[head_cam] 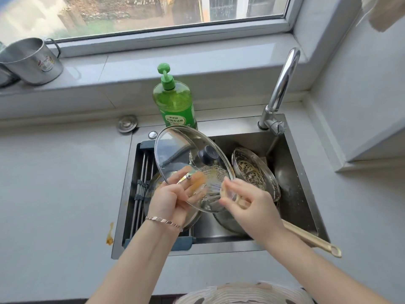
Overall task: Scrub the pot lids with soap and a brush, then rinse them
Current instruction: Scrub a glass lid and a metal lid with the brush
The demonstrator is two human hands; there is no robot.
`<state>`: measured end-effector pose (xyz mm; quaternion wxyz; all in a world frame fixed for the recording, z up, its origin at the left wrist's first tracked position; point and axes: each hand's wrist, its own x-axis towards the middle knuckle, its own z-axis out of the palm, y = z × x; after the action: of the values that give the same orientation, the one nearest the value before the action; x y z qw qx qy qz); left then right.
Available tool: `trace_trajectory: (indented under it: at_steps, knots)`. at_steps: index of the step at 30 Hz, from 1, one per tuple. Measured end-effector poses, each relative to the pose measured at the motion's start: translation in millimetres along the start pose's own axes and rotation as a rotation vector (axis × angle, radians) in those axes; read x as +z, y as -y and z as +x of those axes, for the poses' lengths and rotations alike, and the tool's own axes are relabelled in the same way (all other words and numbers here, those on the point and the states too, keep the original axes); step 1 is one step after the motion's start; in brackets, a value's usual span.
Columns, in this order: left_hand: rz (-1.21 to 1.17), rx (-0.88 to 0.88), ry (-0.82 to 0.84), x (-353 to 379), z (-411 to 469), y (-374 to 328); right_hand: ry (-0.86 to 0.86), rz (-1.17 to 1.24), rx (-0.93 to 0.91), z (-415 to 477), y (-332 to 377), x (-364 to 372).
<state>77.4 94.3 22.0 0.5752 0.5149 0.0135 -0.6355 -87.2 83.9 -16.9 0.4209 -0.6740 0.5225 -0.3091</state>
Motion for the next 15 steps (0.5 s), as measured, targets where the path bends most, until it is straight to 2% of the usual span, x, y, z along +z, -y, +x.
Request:
trace_trajectory:
  at_steps: [2,3,6,7,8,11,12,15]
  knots:
    - [0.007,-0.004,-0.01,-1.4,2.7,-0.4,0.058,0.034,-0.12,-14.0,7.9,5.8]
    - [0.007,-0.005,-0.011,-1.4,2.8,-0.5,0.036,0.028,-0.075,-9.8,3.2,2.3]
    - [0.001,-0.001,-0.002,0.5,-1.6,-0.7,-0.057,0.014,0.215,11.2,-25.2,-12.3]
    - [-0.001,-0.002,-0.003,1.3,-2.8,-0.1,-0.068,-0.005,0.227,9.7,-29.2,-12.0]
    - [0.001,-0.006,-0.005,2.0,-2.7,0.6,-0.068,0.005,0.185,5.9,-23.9,-8.6]
    - [0.048,-0.023,-0.01,1.6,-0.7,2.3,-0.023,0.111,-0.101,-12.6,-7.1,7.1]
    - [0.063,-0.025,-0.012,1.1,-1.3,1.7,-0.009,0.116,-0.102,-11.6,-8.6,7.3]
    - [0.054,-0.017,0.003,-0.3,-6.2,-2.1,-0.058,-0.01,0.199,11.3,-28.5,-8.7]
